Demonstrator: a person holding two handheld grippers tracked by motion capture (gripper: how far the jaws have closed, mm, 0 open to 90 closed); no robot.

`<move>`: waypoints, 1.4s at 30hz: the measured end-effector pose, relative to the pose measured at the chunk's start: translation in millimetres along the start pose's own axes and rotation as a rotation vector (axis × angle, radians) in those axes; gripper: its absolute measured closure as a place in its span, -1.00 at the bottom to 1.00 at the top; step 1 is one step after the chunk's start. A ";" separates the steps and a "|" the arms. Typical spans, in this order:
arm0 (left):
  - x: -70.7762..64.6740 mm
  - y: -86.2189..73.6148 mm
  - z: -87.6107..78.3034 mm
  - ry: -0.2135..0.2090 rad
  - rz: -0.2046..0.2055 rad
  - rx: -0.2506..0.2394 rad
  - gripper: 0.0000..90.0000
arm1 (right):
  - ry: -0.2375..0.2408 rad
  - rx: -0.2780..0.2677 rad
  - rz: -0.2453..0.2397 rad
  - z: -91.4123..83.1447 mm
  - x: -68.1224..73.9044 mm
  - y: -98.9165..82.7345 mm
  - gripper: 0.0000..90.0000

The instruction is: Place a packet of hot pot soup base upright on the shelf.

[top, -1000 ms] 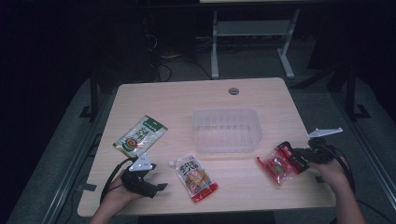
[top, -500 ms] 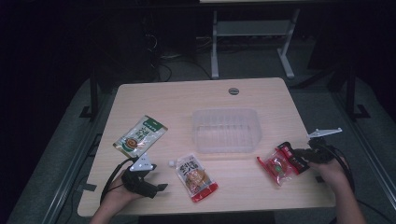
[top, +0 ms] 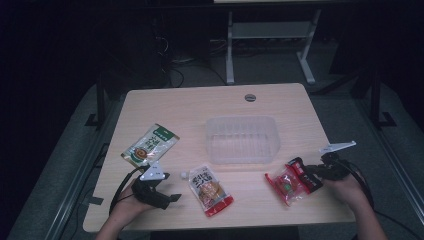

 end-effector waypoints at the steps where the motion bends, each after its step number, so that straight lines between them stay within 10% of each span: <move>1: -0.8 1.2 0.4 -0.001 -0.001 -0.003 -0.69 | 0.000 0.000 0.000 0.0 0.0 0.0 1.00; 25: -4.5 10.1 2.4 -0.017 0.003 -0.027 -0.69 | 0.202 0.001 -0.210 -6.8 115.1 -1.3 0.99; 42: -7.7 12.4 4.6 -0.023 0.020 -0.023 -0.69 | 0.287 0.011 -0.277 15.5 150.6 14.0 1.00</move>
Point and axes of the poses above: each handheld gripper's, and its own axes: z roughly forward along the jaws, y roughly out of its top, x roughly to its left, the point moved 9 cm from there along z, roughly forward along the jaws, and after that the axes turned 2 degrees about z, right-handed, at the moved point
